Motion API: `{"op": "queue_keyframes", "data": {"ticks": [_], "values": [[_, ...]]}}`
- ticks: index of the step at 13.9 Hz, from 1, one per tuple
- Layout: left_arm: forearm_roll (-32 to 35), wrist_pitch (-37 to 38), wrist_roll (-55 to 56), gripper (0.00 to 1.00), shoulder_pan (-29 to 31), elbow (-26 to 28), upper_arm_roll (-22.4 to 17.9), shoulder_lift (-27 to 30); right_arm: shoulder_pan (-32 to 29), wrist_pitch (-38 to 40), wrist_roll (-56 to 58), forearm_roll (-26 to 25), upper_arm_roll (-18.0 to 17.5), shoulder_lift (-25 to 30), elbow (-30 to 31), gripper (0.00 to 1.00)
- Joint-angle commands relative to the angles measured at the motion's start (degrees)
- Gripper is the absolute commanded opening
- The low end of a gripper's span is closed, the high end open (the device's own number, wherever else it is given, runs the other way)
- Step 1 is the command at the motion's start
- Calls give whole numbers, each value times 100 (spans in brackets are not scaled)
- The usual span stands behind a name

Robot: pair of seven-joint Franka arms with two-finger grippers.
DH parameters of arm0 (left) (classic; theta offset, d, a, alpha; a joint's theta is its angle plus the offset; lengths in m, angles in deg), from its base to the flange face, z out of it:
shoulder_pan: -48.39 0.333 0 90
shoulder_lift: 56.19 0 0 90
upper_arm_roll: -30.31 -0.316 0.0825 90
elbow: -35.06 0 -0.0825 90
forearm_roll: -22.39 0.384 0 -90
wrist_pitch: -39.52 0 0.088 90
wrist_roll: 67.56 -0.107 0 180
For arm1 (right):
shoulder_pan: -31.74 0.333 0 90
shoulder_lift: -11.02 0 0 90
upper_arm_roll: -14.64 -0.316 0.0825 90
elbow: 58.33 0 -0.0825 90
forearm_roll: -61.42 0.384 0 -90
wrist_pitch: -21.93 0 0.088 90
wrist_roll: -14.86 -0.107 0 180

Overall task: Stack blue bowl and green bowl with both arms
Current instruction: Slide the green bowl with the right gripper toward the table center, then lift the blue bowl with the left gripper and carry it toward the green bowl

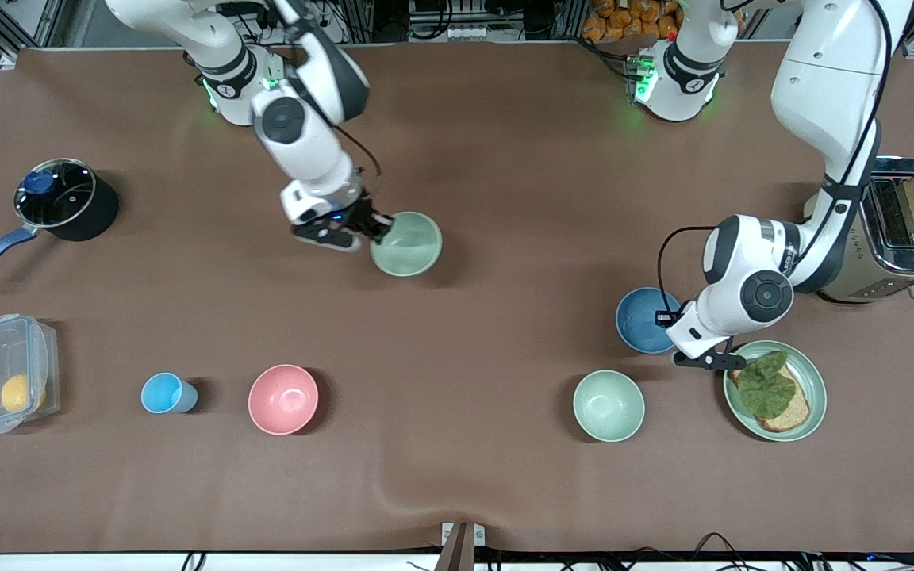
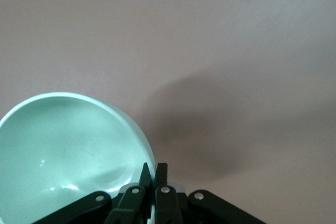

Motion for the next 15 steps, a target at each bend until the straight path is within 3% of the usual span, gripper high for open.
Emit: {"op": "queue_keyframes", "data": {"ticks": [1, 4, 8, 10, 11, 12, 15], "values": [[106, -64, 115, 0, 15, -12, 24, -31, 364, -211, -581, 4, 111, -498, -332, 0], [97, -64, 176, 0, -12, -12, 24, -31, 698, -816, -968, -4, 163, -954, -412, 0], [97, -3, 229, 0, -21, -170, 24, -14, 953, -932, -1083, -4, 304, -1228, -535, 0], [53, 146, 229, 0, 14, -283, 24, 47, 1286, -924, -1144, -4, 662, -1299, -605, 0], [36, 268, 229, 0, 23, -380, 24, 48, 1375, -906, -1214, 13, 795, -1308, -675, 33], [36, 339, 238, 0, 23, -450, 24, 57, 1376, -897, -1319, 22, 805, -1342, -728, 99], [-17, 576, 396, 0, 32, -626, 41, 136, 1236, -514, -1408, 31, 814, -1299, -903, 100]]}}
